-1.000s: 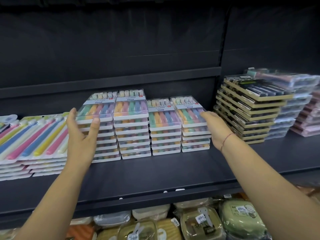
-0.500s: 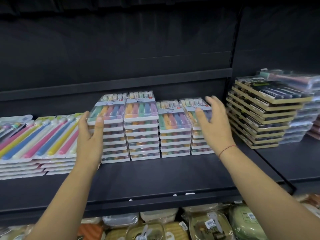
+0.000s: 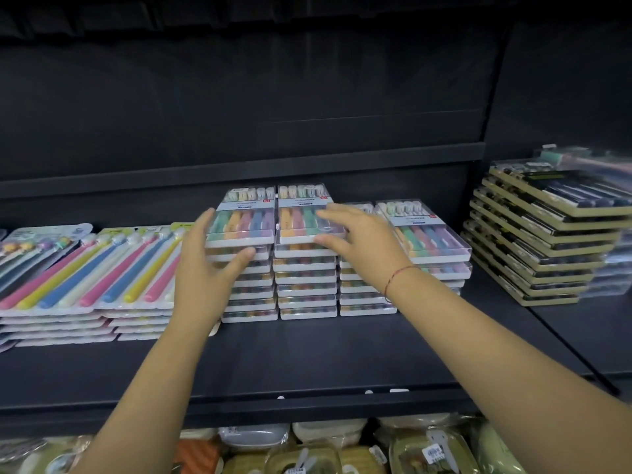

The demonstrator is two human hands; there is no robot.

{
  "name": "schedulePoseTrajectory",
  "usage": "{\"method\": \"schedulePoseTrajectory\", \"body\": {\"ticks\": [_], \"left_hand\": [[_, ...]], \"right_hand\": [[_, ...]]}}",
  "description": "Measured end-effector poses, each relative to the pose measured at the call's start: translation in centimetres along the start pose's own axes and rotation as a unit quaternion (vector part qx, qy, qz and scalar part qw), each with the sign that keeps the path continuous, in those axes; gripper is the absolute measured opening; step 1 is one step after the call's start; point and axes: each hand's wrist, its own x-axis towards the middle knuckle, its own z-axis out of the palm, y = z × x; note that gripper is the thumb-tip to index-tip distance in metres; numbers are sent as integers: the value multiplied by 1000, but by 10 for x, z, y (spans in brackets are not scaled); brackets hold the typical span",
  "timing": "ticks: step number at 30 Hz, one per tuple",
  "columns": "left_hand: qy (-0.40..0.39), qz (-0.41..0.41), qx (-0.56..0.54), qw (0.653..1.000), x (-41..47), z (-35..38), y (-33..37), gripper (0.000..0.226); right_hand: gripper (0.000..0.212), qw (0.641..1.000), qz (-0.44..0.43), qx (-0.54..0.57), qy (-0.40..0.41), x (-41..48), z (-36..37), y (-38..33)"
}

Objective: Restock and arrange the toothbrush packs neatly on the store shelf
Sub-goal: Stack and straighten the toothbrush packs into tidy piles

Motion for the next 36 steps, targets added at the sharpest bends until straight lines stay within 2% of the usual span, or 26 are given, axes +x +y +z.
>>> {"method": "schedulePoseTrajectory", "body": {"ticks": [2,5,7,9,10,12,13,15,18,21,25,28,31,33,34,36], "left_hand": [[11,31,51,998,3,2,-4,60],[44,47,65,996,2,2,-4,50],[71,87,82,990,-1,2,-2,45],[85,131,91,984,-4,1,-2,44],[91,148,98,980,-5,1,-1,43],[106,186,125,969,-8,-1,4,43],[116,203,134,963,-9,-1,7,43],[138,230,143,953,-12,1,16,42],[151,279,137,939,-17,17,32,41],[130,313,124,932,-19,50,49,41],[75,316,116,939,-21,90,69,38],[68,342,170,922,-26,110,72,36],[48,350,204,913,-31,118,69,50],[22,357,220,907,-31,118,64,47],[9,361,235,902,-30,118,61,42],[-32,329,281,901,-28,115,59,53]], "right_hand": [[38,997,22,69,23,-3,-2,1],[21,966,111,219,84,0,-3,1],[27,947,174,251,97,6,-6,1],[45,935,223,268,61,11,-10,-1],[44,925,239,295,34,13,-13,-3],[17,897,250,365,-13,13,-20,-5],[11,887,254,385,-19,11,-24,-3],[19,877,257,406,1,7,-34,7],[10,859,250,443,49,-7,-63,30],[9,849,256,451,101,-21,-97,60],[9,848,267,437,140,-30,-121,93],[7,845,288,431,132,-33,-119,111],[5,841,308,426,131,-33,-109,124],[9,843,307,419,140,-29,-103,128],[12,849,301,410,144,-26,-101,131],[10,865,293,380,144,-22,-97,131]]}}
